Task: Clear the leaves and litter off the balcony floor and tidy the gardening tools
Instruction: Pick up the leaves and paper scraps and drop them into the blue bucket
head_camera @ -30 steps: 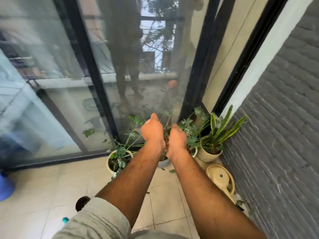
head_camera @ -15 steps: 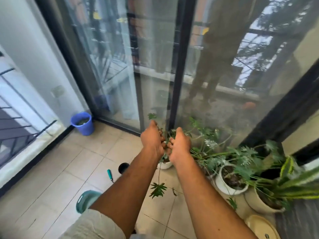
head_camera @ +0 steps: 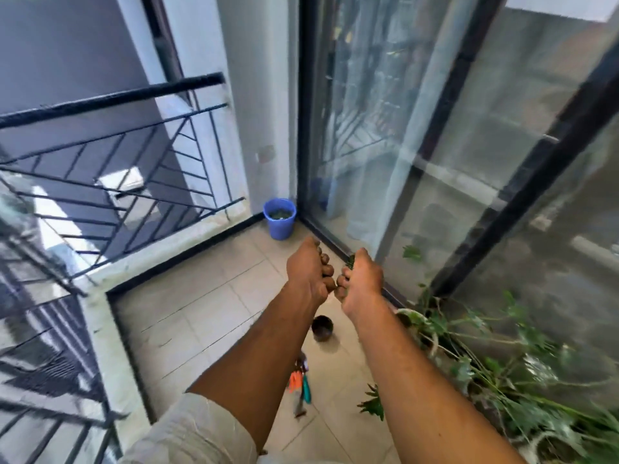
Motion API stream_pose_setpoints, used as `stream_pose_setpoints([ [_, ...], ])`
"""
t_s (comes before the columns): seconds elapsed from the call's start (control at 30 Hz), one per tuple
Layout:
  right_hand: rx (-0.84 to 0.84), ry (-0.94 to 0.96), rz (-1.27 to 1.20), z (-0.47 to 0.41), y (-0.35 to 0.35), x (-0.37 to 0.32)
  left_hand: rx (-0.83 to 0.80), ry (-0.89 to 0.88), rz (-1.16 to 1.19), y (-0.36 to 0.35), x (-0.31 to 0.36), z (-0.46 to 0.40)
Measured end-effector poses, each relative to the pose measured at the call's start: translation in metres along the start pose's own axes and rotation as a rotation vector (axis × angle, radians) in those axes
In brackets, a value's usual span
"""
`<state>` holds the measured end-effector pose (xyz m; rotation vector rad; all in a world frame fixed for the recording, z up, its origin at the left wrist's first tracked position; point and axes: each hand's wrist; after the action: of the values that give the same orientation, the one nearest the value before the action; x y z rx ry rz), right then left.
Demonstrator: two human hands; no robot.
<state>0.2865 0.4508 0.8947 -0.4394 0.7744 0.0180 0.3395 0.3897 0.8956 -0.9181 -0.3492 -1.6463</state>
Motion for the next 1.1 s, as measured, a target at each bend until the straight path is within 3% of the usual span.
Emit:
stream_pose_setpoints([
  [0.23, -0.064, -0.011, 0.077, -0.025, -0.120, 0.064, 0.080, -0.022, 0.034, 0.084, 0.071, -0.054],
  [0.47, -0.063, -0.035, 0.125, -0.048, -0.178, 0.117, 0.196, 0.038, 0.108, 0.140, 0.097, -0.094],
  [0.6, -0.039, -0.002, 0.199, -0.062, -0.200, 0.127, 0.230, 0.084, 0.152, 0.146, 0.100, -0.120],
  [0.83, -0.070, -0.018, 0.194, -0.100, -0.263, 0.136, 0.355, 0.001, 0.194, 0.150, 0.145, -0.162],
  [1.1, -0.052, 0.018, 0.238, -0.136, -0.322, 0.133, 0.371, -0.005, 0.269, 0.154, 0.192, -0.211],
])
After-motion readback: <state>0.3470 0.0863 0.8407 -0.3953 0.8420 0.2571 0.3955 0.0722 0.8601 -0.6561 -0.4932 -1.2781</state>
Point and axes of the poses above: each hand's wrist, its own z-axis away from the middle knuckle, its own y-axis out of the back of the hand, x = y × z, and after that the axes turned 13 degrees about -z, right-handed
